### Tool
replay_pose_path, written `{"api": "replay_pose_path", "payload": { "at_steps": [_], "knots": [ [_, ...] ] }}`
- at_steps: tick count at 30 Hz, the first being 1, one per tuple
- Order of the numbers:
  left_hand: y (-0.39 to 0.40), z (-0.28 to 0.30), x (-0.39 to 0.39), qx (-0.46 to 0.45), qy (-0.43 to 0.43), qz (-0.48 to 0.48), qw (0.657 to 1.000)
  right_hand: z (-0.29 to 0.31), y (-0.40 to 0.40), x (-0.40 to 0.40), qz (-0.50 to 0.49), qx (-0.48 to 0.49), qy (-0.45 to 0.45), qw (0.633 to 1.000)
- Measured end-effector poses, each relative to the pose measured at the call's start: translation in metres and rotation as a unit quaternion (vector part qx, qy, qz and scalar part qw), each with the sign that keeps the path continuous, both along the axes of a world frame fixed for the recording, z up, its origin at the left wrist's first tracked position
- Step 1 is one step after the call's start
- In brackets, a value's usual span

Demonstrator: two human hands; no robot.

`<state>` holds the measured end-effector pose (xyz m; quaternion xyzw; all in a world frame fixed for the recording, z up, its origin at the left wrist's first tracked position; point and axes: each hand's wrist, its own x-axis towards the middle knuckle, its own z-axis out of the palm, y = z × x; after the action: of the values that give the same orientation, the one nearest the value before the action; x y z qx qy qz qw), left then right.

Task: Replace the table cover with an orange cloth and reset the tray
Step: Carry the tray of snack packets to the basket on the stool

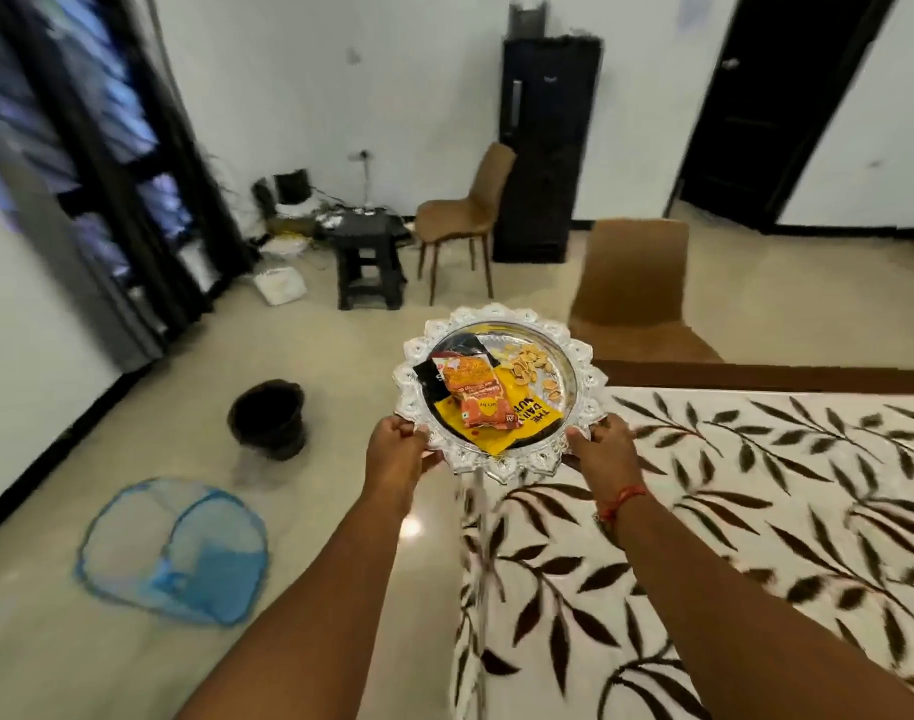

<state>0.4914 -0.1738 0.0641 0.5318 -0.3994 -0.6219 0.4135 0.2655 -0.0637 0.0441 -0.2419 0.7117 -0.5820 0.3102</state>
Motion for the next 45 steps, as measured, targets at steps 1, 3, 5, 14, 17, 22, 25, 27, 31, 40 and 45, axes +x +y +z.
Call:
{"api": "replay_pose_path", "payload": {
  "at_steps": [1,3,5,14,17,22,25,27,31,40,45],
  "knots": [
    [-0.001,0.001,0.027,0.002,0.008,0.017,1.000,0.003,-0.010,0.025,0.016,-0.008,-0.011,1.000],
    [-0.003,-0.001,0.091,0.002,0.015,0.063,0.998,0.006,-0.034,0.083,0.072,-0.021,-0.046,0.996],
    [0.000,-0.005,0.155,0.006,0.013,0.111,0.994,-0.005,-0.055,0.134,0.118,-0.011,-0.065,0.991],
    [0.088,-0.038,0.370,0.013,0.018,0.333,0.943,-0.035,-0.082,0.351,0.343,0.032,-0.081,0.935],
    [0.131,-0.054,0.405,0.043,0.045,0.411,0.910,-0.046,-0.077,0.397,0.410,0.044,-0.087,0.907],
    [0.217,-0.066,0.465,0.042,0.051,0.517,0.853,-0.066,-0.044,0.491,0.506,0.085,-0.113,0.851],
    [0.280,-0.078,0.509,0.053,0.025,0.577,0.815,-0.081,-0.010,0.559,0.567,0.120,-0.120,0.806],
    [0.315,-0.092,0.535,0.070,0.025,0.607,0.791,-0.092,0.010,0.596,0.582,0.146,-0.121,0.791],
    [0.376,-0.113,0.589,0.093,0.030,0.648,0.755,-0.113,0.049,0.674,0.612,0.187,-0.104,0.761],
    [0.472,-0.188,0.695,0.177,0.000,0.678,0.714,-0.197,0.129,0.796,0.653,0.249,-0.007,0.715],
    [0.484,-0.221,0.712,0.216,0.031,0.692,0.688,-0.223,0.142,0.825,0.648,0.254,0.011,0.718]
  ]
}}
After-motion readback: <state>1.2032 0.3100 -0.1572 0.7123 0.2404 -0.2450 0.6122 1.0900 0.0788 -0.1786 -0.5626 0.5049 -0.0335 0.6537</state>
